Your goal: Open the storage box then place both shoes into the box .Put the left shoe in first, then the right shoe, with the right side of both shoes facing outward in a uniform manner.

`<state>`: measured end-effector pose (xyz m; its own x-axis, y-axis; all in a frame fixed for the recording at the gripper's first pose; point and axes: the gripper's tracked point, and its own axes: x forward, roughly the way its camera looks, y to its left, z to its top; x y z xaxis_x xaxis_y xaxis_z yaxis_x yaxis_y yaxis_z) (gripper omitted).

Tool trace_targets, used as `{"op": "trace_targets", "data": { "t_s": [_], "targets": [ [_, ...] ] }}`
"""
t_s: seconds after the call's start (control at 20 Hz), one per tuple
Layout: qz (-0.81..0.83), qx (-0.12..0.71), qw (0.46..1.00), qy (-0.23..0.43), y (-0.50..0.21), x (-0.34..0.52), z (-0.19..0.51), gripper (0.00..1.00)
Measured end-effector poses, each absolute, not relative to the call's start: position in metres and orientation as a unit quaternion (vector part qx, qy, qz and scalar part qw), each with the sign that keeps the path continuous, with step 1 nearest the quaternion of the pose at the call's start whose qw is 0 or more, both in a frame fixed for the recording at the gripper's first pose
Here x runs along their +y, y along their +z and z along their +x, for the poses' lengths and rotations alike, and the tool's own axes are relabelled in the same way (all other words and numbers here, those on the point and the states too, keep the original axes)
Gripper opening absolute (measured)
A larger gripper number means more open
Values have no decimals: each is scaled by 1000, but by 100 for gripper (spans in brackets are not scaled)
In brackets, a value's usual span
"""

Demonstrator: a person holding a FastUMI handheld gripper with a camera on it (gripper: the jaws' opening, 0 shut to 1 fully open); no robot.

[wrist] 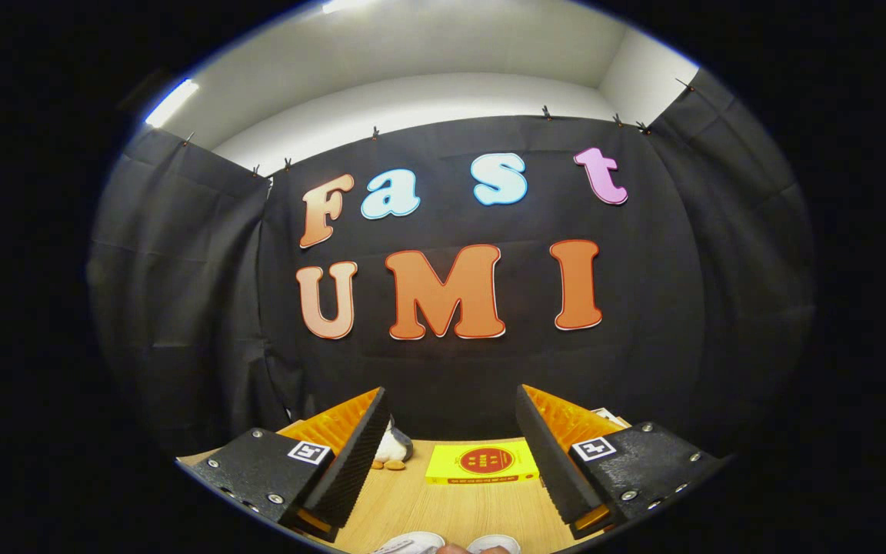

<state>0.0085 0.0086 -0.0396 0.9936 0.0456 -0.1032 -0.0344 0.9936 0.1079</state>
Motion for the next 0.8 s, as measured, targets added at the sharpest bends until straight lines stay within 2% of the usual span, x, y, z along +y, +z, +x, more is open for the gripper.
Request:
{"op": "trace_targets", "data": {
  "t_s": [0.2, 0.45, 0.8],
  "targets": [
    [58, 68, 995, 37, -49, 25, 18, 98],
    [57, 82, 995, 28, -64, 39, 22, 98],
    [131, 188, 970, 79, -122, 90, 16, 98]
  ]
}}
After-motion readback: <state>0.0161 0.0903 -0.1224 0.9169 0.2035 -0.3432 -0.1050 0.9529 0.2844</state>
